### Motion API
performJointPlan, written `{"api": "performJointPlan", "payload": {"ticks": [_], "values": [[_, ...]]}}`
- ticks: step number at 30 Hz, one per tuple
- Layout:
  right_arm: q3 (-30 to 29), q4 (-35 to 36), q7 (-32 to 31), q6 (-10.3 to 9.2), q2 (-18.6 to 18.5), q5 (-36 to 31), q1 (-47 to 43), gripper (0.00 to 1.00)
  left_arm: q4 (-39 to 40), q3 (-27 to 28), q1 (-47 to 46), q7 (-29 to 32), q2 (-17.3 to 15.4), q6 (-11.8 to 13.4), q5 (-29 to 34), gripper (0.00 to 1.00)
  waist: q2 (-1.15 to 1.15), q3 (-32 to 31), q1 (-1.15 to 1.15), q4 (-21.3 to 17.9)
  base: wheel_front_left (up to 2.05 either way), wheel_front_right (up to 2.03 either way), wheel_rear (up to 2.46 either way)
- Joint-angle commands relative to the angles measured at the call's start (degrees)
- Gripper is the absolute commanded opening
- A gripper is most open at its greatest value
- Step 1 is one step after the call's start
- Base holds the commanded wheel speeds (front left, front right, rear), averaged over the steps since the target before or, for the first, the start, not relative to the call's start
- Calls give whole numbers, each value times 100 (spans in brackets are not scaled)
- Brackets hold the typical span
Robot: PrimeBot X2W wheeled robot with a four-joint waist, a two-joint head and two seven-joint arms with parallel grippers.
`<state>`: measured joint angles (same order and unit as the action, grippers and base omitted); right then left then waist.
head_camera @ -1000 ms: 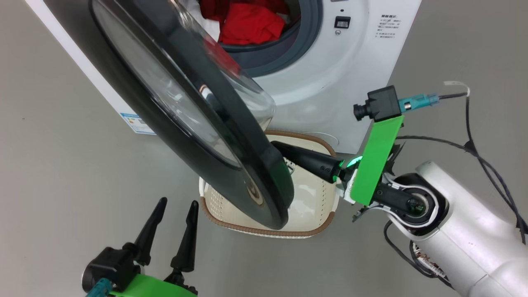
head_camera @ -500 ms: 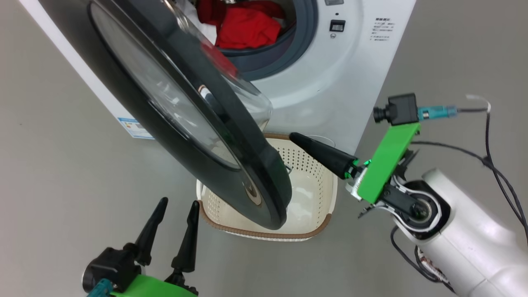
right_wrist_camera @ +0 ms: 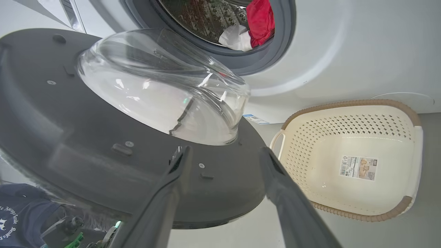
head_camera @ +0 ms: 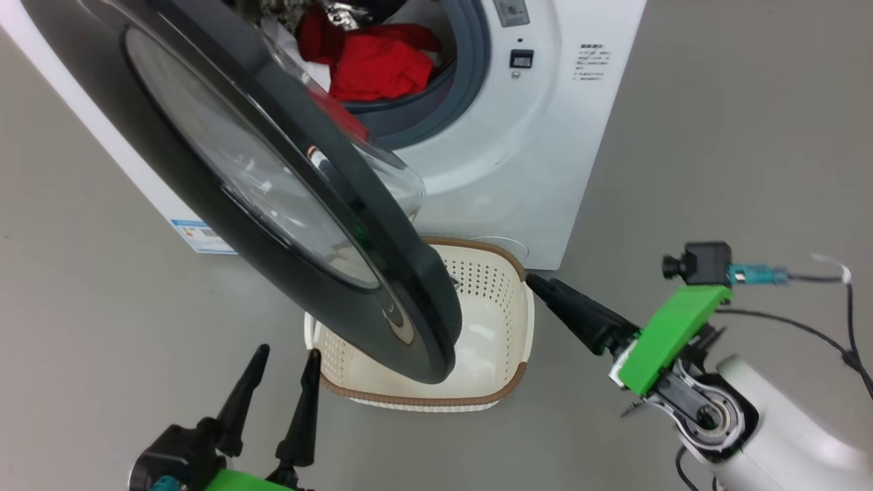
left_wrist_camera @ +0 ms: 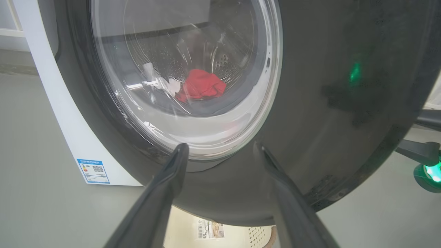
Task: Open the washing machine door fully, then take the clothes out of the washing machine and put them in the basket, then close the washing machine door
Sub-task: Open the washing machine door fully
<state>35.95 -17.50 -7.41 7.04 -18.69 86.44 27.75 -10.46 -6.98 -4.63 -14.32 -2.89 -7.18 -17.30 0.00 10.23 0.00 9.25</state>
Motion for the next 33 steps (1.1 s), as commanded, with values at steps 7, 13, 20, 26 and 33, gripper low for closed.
{"api": "performJointPlan", "payload": {"ticks": [7, 13, 20, 26, 33], "values": [[-14, -6, 693, 45, -166, -84, -526, 100, 84, 349, 17, -68, -129, -31, -12, 100, 0, -43, 0, -172, 0, 0, 0], [-39, -117, 1286, 45, -187, -169, -836, 100, 48, 398, 26, -68, -122, -31, -5, 100, 0, -69, 0, -236, 0, 0, 0], [-77, -386, 1926, 45, -227, -210, -1195, 100, -9, 469, 57, -68, -117, -31, -16, 100, 0, -100, 0, -340, 0, 0, 0], [-187, -640, 2201, 45, -246, -559, -1391, 100, -39, 509, 61, -68, -117, -31, -19, 100, 0, -110, 0, -415, 0, 0, 0], [-1222, -819, 2238, 45, 18, -2143, -1648, 100, -45, 558, 85, -68, -111, -31, -17, 100, 0, -118, 0, -501, 0, 0, 0]]}}
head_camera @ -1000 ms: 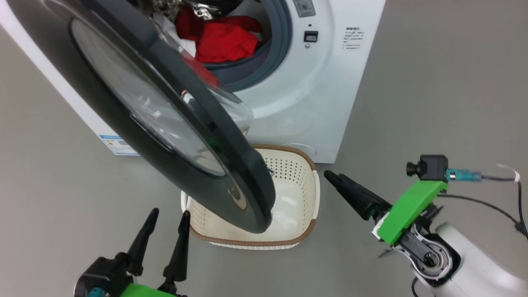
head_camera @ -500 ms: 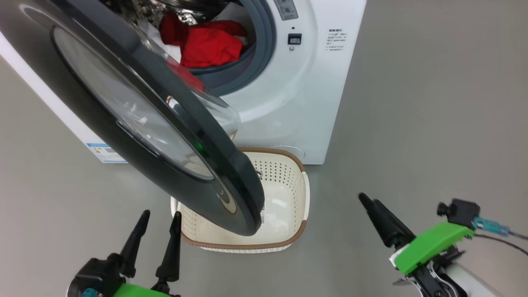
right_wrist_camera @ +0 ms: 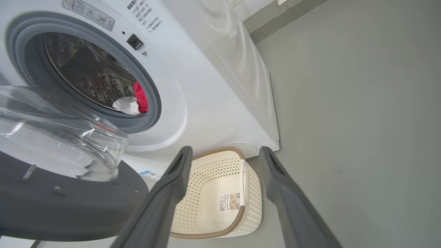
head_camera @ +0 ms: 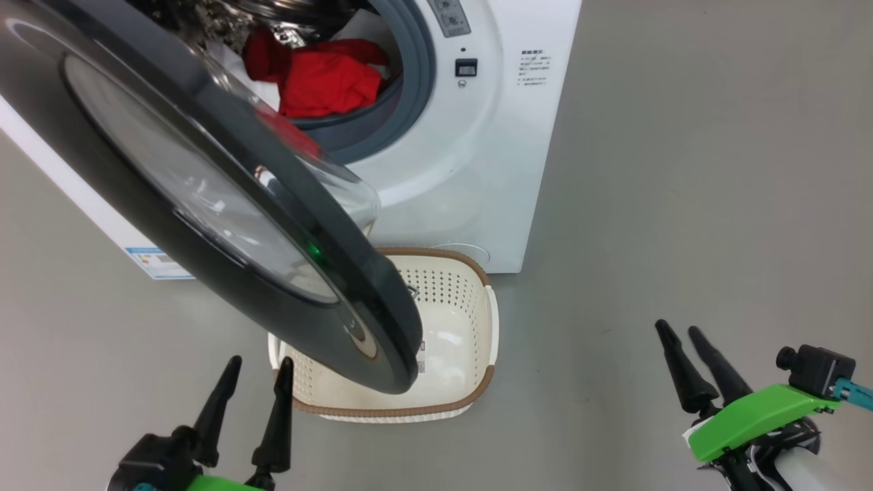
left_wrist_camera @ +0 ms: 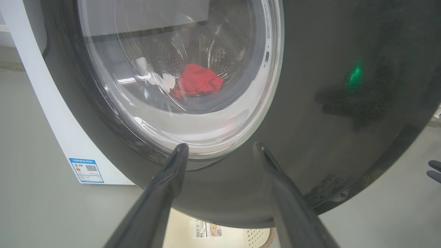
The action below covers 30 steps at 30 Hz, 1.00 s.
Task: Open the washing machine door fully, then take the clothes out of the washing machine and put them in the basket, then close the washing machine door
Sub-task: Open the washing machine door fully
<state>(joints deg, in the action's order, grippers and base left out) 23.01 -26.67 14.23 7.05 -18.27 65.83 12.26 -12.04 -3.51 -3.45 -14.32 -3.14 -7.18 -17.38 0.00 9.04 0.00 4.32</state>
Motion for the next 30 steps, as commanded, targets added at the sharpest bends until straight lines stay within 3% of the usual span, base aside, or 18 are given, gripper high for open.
{"api": "performJointPlan", "payload": {"ticks": [1, 11, 17, 21, 30], "values": [[-133, 128, 74, 44, 68, -391, -160, 100, 114, 217, -31, -68, -87, -31, -9, 100, 0, 0, 0, -17, 0, 0, 0], [-1752, 753, 76, 44, 948, -3138, -748, 100, 113, 227, -47, -68, -98, -31, 2, 100, 0, -3, 0, -48, 0, 0, 0], [-2524, 1240, 76, 44, 1321, -4325, -967, 100, 117, 221, -60, -68, -103, -31, 8, 100, 0, -2, 0, -11, 0, 0, 0], [-2772, 1477, 76, 44, 1470, -4654, -1075, 100, 120, 222, -66, -68, -104, -31, 11, 100, 0, -1, 0, 19, 0, 0, 0], [-2753, 1361, 76, 44, 1532, -4879, -1213, 100, 97, 212, -55, -68, -92, -31, 9, 100, 0, -12, 0, 68, 0, 0, 0]]}}
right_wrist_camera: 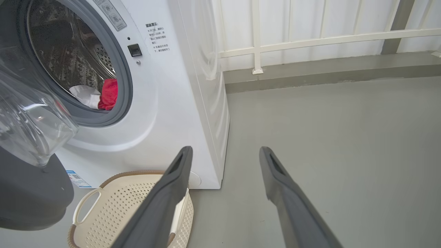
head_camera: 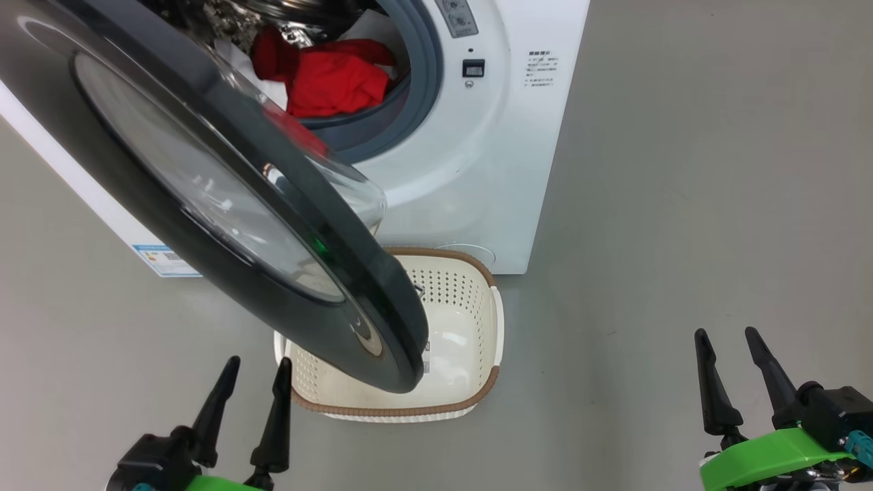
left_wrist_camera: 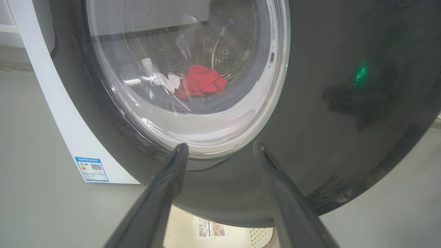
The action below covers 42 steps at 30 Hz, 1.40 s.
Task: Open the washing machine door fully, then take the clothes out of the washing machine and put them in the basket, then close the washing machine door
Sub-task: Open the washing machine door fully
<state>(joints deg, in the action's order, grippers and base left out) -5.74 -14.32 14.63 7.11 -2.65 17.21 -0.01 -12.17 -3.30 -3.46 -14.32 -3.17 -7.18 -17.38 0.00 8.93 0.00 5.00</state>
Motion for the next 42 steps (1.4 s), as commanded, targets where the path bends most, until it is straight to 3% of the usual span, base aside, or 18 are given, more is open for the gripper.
{"api": "performJointPlan", "payload": {"ticks": [1, 10, 11, 12, 13, 22, 42], "values": [[125, 129, 37, 37, -27, -17, 11, 100, 110, 189, -53, -68, -88, -31, 9, 100, 0, 0, 0, 2, 0, 0, 0], [282, 135, 37, 37, -24, 104, 72, 100, 140, 192, -43, -68, -81, -31, 10, 100, 0, -13, 0, 19, 0, 0, 0], [368, 138, 37, 37, -24, 179, 104, 48, 144, 187, -48, -68, -80, -31, 8, 100, 0, -10, 0, 28, 0, 0, 0], [453, 163, 37, 37, -23, 275, 151, 10, 148, 183, -52, -68, -78, -31, 6, 100, 0, -6, 0, 38, 0, 0, 0], [551, 184, 37, 37, -23, 380, 201, 0, 154, 178, -55, -68, -75, -31, 5, 100, 0, -4, 0, 52, 0, 0, 0], [1716, 215, 37, 37, -69, 1520, 961, 0, 187, 115, -60, -68, -28, -31, -21, 100, 0, -3, 0, 314, 0, 0, 0], [4625, -38, 30, 37, -1192, 4802, 2724, 0, 189, -125, -104, -68, 27, -31, -169, 100, 0, 131, 0, 948, 0, 0, 0]]}}
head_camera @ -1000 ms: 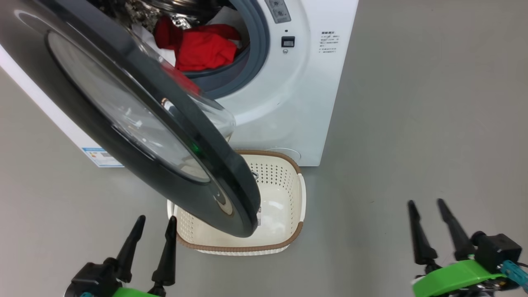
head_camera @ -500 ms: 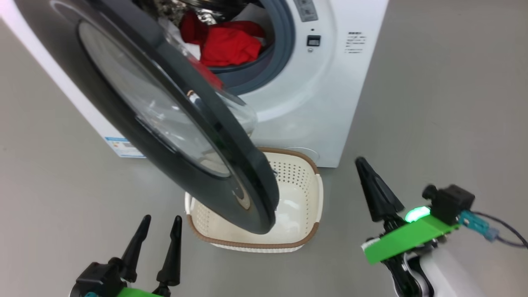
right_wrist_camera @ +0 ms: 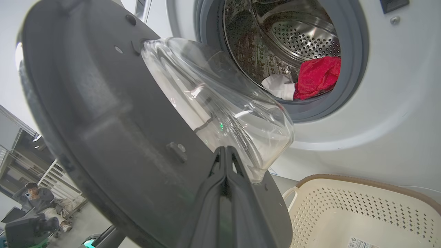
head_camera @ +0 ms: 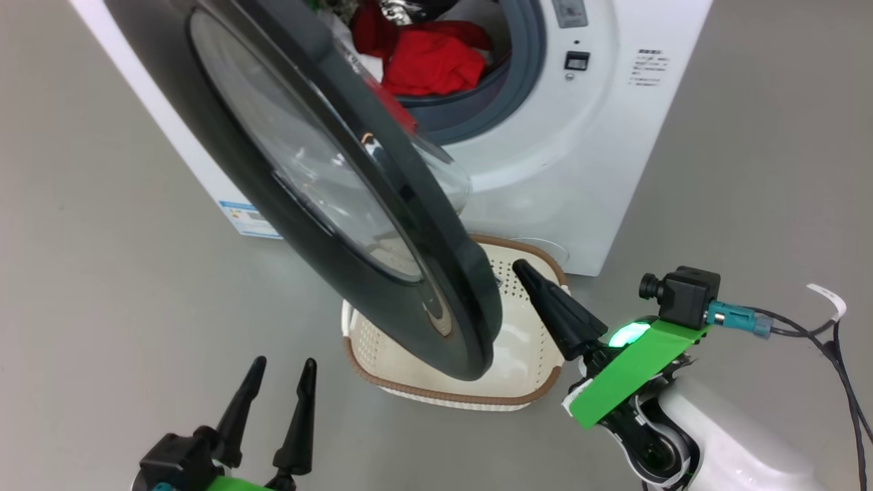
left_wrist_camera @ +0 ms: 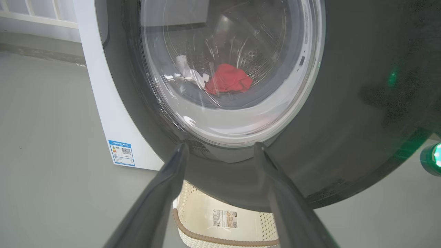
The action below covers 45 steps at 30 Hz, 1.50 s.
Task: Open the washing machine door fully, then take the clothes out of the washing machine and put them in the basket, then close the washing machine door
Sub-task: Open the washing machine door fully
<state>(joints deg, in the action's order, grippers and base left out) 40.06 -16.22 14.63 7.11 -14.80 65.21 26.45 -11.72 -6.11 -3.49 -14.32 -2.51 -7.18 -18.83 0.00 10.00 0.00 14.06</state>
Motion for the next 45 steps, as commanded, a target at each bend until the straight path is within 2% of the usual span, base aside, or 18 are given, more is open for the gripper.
{"api": "performJointPlan", "payload": {"ticks": [1, 8, 17, 33, 45], "values": [[160, 164, 26, 37, -40, 139, 140, 0, 145, 140, -105, -68, -39, -31, -51, 100, 0, 38, 0, 72, 0, 0, 0], [809, 245, 29, 37, -338, 750, 529, 0, 146, 58, -163, -68, -38, -31, -152, 100, 0, 82, 0, 306, 0, 0, 0], [1510, 294, 35, 37, -408, 1026, 641, 0, 147, 35, -78, -68, -37, -31, -202, 100, 0, -67, 0, 720, 0, 0, 0], [1982, 223, 36, 37, -238, 1151, 717, 0, 80, 53, 97, -68, -37, -31, -229, 100, 0, -284, 0, 1653, 0, 0, 0], [2519, 94, 37, 37, 47, 1300, 1214, 0, 209, 409, 207, -68, -37, -20, -305, 100, 0, -180, 0, 1751, 0, 0, 0]]}}
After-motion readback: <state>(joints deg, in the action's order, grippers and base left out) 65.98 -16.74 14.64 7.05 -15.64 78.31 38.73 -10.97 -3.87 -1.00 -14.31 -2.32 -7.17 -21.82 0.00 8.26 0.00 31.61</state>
